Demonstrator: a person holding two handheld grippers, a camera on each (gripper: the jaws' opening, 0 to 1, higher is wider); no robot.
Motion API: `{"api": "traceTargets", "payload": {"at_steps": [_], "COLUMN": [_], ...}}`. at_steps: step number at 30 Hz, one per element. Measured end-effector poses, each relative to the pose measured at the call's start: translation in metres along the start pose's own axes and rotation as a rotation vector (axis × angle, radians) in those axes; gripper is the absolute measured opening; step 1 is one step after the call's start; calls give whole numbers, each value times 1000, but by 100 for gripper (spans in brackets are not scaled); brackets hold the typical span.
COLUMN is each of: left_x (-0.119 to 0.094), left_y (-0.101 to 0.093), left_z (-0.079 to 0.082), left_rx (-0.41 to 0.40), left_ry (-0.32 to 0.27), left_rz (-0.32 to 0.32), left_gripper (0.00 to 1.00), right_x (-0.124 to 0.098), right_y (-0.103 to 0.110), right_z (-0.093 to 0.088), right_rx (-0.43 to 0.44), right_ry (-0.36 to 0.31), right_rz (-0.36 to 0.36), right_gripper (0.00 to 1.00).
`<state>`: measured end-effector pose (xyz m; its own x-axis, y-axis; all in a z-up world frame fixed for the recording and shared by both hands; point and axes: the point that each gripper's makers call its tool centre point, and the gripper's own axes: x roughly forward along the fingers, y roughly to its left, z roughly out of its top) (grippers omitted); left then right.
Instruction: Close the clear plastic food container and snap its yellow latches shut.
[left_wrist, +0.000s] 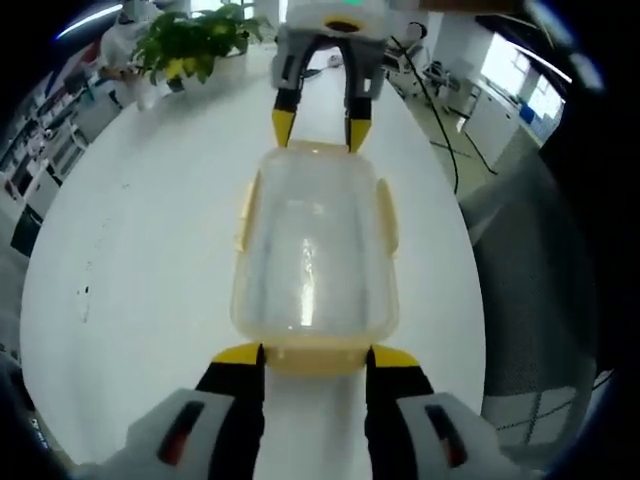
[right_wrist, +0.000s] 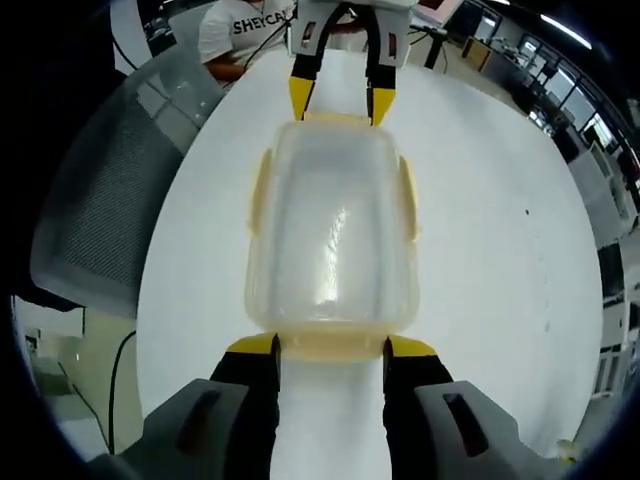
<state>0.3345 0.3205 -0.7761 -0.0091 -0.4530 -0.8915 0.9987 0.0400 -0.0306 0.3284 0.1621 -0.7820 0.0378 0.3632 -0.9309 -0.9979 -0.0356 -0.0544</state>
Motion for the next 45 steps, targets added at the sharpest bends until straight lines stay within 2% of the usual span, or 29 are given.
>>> {"api": "traceTargets", "payload": {"at_steps": [8, 11, 17, 27, 31, 36, 45], "left_x": [3, 9, 10, 11, 11, 10, 8], "left_y": [-2, -3, -2, -2, -2, -1, 2], "left_z": [-5, -8, -9, -9, -10, -9, -10], "left_rx": [-23, -24, -17, -8, -17, -5, -16], "left_ry": [-5, 19, 26, 58, 64, 51, 37], "left_rz": [-6, -10, -10, 3, 6, 14, 17], "left_gripper": [34, 34, 34, 34, 34, 35, 35], "right_x": [7, 9, 12, 12, 12, 9, 6], "right_y": [1, 1, 2, 3, -1, -6, -6], "right_z": [0, 0, -2, -2, -2, -1, -6], "right_rx": [-8, 6, 28, 31, -22, -30, 38], "right_ry": [-3, -16, -31, -11, -6, -28, -42], "right_rz": [0, 7, 22, 24, -9, -39, -27], "right_gripper": [38, 38, 38, 38, 40, 46, 44]}}
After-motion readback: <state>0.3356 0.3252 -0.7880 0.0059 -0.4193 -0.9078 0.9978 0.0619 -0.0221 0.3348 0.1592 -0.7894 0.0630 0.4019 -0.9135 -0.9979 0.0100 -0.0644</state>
